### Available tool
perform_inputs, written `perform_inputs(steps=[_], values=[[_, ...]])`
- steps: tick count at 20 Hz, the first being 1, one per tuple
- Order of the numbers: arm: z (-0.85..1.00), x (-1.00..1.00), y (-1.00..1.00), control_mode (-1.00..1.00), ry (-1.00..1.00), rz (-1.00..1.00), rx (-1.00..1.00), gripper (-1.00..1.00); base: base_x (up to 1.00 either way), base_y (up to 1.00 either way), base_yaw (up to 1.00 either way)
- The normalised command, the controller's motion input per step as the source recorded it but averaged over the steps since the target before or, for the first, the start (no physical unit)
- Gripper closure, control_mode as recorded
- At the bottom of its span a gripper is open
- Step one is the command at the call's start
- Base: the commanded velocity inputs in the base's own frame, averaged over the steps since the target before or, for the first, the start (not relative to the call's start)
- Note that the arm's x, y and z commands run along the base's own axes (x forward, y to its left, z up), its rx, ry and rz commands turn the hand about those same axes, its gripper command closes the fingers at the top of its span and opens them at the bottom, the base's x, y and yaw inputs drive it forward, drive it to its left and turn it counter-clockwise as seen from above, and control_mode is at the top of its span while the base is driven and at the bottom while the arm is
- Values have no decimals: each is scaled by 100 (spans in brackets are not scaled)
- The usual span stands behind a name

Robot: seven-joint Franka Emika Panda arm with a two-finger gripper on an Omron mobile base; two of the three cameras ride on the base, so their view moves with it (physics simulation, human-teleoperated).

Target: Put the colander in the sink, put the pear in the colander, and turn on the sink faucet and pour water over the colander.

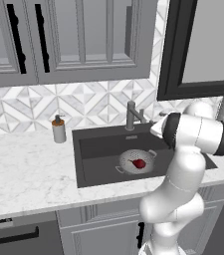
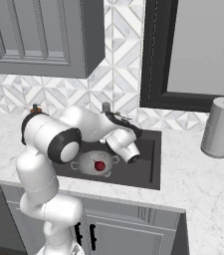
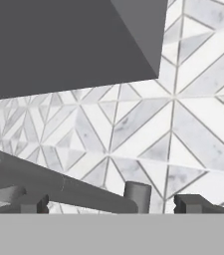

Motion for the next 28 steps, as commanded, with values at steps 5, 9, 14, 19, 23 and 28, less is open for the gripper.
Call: perform_inputs(steps=[5,9,14,19,23,28], values=[[-7,16,-5,-100,5,0,0,-100,0,0,0],[-6,19,-5,-100,7,0,0,-100,0,0,0],[-2,20,-2,-100,9,0,0,-100,0,0,0],[-3,23,0,-100,3,0,0,-100,0,0,0],[-8,25,0,-100,2,0,0,-100,0,0,0],[-14,20,0,-100,1,0,0,-100,0,0,0]])
